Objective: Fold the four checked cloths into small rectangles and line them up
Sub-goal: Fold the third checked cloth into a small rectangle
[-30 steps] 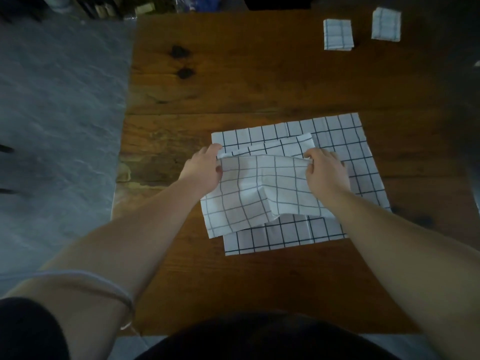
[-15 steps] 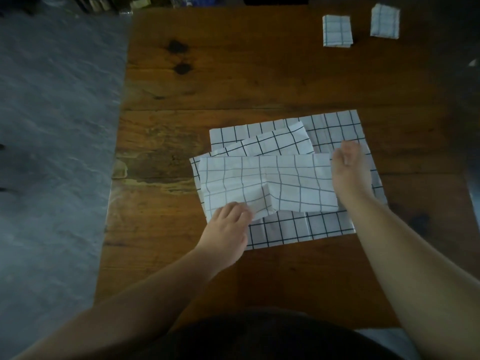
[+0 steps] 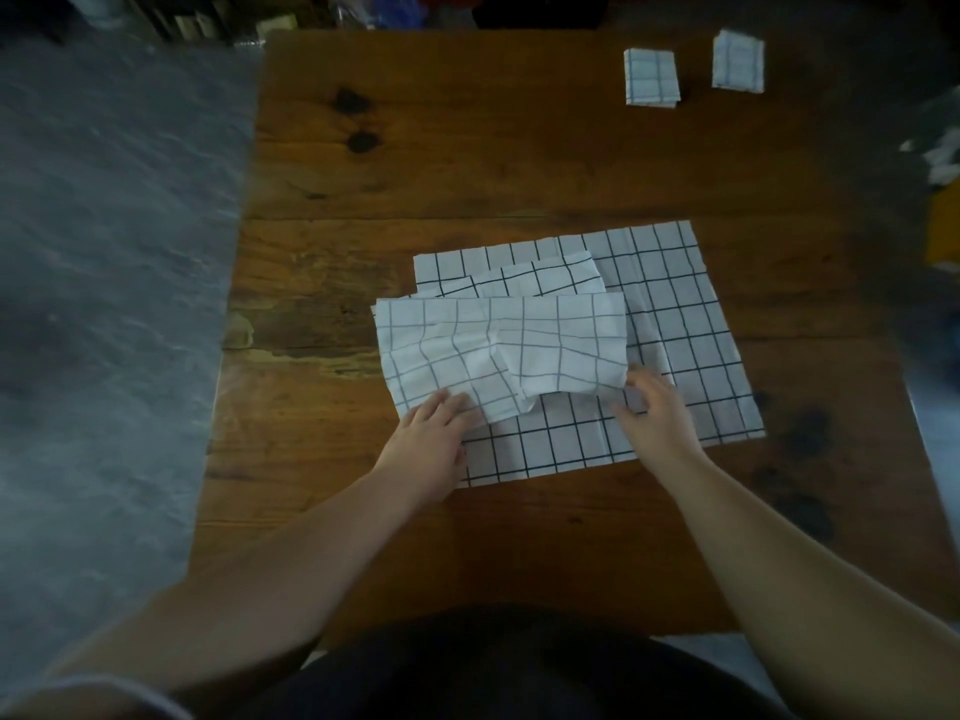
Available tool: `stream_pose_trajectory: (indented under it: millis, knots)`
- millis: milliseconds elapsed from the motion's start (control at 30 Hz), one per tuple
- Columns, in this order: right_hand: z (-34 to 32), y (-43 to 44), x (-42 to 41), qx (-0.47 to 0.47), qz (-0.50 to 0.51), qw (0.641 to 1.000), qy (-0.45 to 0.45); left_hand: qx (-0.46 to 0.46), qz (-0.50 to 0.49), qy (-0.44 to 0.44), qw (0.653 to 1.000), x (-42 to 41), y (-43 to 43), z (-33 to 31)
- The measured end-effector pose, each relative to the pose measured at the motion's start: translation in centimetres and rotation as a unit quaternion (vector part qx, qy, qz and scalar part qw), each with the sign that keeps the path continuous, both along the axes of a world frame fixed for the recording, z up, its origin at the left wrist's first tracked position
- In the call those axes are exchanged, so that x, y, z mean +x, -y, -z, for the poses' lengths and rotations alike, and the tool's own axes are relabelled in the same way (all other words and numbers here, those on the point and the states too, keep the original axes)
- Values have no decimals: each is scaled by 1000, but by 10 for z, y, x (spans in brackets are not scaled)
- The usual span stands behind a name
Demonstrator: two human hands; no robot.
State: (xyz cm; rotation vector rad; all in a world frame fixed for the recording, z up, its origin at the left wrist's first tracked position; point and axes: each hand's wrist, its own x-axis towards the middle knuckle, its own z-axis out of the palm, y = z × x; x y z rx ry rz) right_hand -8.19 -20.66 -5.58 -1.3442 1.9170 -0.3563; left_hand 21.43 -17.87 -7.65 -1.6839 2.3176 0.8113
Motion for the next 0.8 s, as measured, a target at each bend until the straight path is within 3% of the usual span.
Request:
stream_pose_trajectory:
  millis: [133, 267, 500, 800]
  knots:
    - [-11, 6, 11, -34, 80, 995, 50, 15, -14, -10, 1000, 10, -6, -1]
    - [-10, 4, 14, -49, 13, 998, 37, 12, -24, -23, 999, 19, -13, -1]
    - [-19, -12, 28, -59, -30, 991, 112, 13, -43, -35, 998, 28, -28, -3]
    - [-20, -44, 25, -7, 44, 999, 5, 17, -41, -41, 998, 44, -48, -5]
